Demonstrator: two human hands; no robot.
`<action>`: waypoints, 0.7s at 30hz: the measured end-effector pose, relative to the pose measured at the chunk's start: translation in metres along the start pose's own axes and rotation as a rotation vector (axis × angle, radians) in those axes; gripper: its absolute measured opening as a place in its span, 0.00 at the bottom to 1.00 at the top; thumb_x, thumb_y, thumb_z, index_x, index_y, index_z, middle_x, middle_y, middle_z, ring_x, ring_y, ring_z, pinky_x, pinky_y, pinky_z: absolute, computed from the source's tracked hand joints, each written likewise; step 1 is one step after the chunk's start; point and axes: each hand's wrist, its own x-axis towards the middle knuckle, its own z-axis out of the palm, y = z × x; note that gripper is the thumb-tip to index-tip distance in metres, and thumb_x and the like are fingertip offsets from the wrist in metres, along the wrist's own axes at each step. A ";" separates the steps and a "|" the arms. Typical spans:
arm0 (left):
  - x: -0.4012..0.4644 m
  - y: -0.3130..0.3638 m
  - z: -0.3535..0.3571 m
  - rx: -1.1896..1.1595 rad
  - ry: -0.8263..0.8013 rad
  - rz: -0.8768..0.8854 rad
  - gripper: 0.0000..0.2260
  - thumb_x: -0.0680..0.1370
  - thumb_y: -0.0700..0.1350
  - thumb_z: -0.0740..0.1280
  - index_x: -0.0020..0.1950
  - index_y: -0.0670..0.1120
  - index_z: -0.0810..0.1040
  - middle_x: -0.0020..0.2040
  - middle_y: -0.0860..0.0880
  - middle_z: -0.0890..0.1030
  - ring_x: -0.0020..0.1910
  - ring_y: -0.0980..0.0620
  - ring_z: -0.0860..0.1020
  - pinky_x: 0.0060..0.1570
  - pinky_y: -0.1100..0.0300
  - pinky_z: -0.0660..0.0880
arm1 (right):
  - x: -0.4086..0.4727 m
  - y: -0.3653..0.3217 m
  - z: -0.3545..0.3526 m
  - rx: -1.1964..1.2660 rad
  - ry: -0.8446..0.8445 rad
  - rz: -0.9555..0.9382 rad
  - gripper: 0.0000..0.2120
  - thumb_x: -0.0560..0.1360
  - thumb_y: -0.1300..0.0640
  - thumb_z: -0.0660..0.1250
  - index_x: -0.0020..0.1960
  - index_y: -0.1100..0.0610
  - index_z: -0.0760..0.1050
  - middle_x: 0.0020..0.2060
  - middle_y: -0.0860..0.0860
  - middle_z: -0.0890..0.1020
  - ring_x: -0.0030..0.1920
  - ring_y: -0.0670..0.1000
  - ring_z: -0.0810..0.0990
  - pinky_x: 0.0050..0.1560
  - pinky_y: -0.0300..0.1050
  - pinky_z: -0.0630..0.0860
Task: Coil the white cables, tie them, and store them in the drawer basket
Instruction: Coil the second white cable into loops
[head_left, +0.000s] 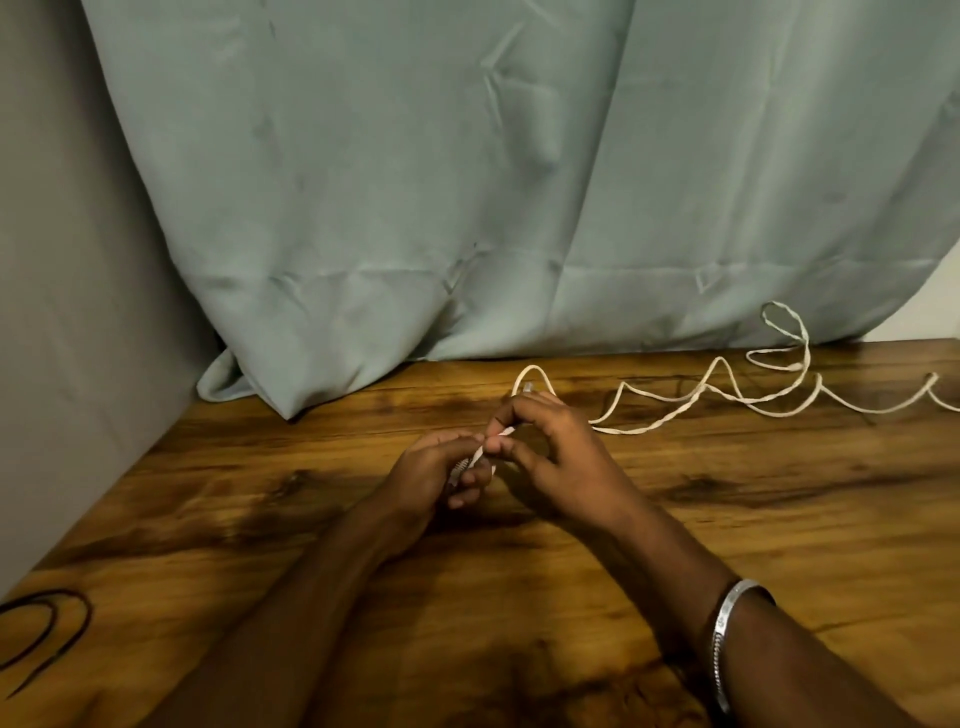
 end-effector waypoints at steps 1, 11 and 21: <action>0.000 0.000 0.000 -0.053 0.002 -0.019 0.13 0.83 0.42 0.56 0.48 0.38 0.77 0.28 0.47 0.67 0.23 0.53 0.65 0.28 0.62 0.63 | 0.000 0.000 0.001 0.078 0.019 0.043 0.03 0.80 0.54 0.72 0.49 0.47 0.81 0.48 0.39 0.81 0.56 0.40 0.77 0.68 0.51 0.70; -0.007 0.008 0.002 -0.466 -0.038 -0.058 0.15 0.82 0.53 0.57 0.40 0.45 0.71 0.21 0.54 0.62 0.23 0.56 0.69 0.39 0.58 0.52 | 0.005 0.006 0.001 0.393 0.138 0.197 0.06 0.79 0.63 0.72 0.53 0.55 0.87 0.47 0.47 0.88 0.52 0.47 0.85 0.56 0.45 0.81; 0.000 0.014 -0.004 -0.646 0.095 0.092 0.22 0.81 0.54 0.58 0.60 0.36 0.78 0.25 0.53 0.61 0.27 0.56 0.68 0.39 0.65 0.69 | -0.003 0.006 0.016 0.350 -0.066 0.277 0.10 0.82 0.62 0.69 0.57 0.51 0.85 0.40 0.53 0.87 0.32 0.47 0.80 0.33 0.44 0.76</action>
